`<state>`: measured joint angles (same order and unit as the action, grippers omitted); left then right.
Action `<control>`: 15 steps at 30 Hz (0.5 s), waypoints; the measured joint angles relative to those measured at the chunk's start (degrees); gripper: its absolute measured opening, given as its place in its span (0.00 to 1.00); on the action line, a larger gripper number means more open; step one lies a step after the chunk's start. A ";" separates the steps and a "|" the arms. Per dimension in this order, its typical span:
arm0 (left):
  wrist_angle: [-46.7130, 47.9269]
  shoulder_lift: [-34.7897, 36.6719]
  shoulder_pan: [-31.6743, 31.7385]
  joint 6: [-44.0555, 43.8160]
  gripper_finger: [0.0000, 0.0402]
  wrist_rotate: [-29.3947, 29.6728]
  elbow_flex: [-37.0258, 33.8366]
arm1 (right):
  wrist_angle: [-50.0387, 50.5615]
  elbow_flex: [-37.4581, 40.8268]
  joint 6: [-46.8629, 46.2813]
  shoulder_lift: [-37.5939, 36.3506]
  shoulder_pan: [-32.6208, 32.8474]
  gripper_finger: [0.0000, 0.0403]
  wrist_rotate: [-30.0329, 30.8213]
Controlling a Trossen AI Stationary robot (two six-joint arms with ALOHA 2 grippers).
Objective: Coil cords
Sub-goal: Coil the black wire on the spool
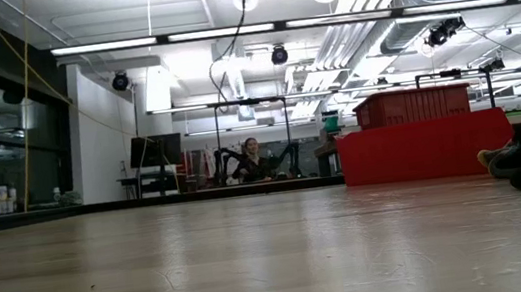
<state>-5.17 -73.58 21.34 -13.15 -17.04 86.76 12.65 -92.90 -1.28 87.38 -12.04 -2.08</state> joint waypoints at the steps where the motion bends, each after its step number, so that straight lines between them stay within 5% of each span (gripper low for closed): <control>1: -0.63 0.00 0.00 0.28 0.00 -0.02 0.00 | -0.15 0.00 0.00 0.14 -0.17 0.05 0.02; 12: -1.18 0.02 0.00 0.40 0.00 -0.06 0.04 | -1.68 0.00 -2.32 0.65 -0.73 0.19 -0.75; 15: -1.16 0.02 0.00 0.40 0.00 0.17 0.04 | -1.29 0.00 -2.13 0.65 -0.72 0.14 -0.94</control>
<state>-6.33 -73.56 21.34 -12.75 -16.87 86.80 11.35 -92.90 -3.41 88.03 -12.77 -3.03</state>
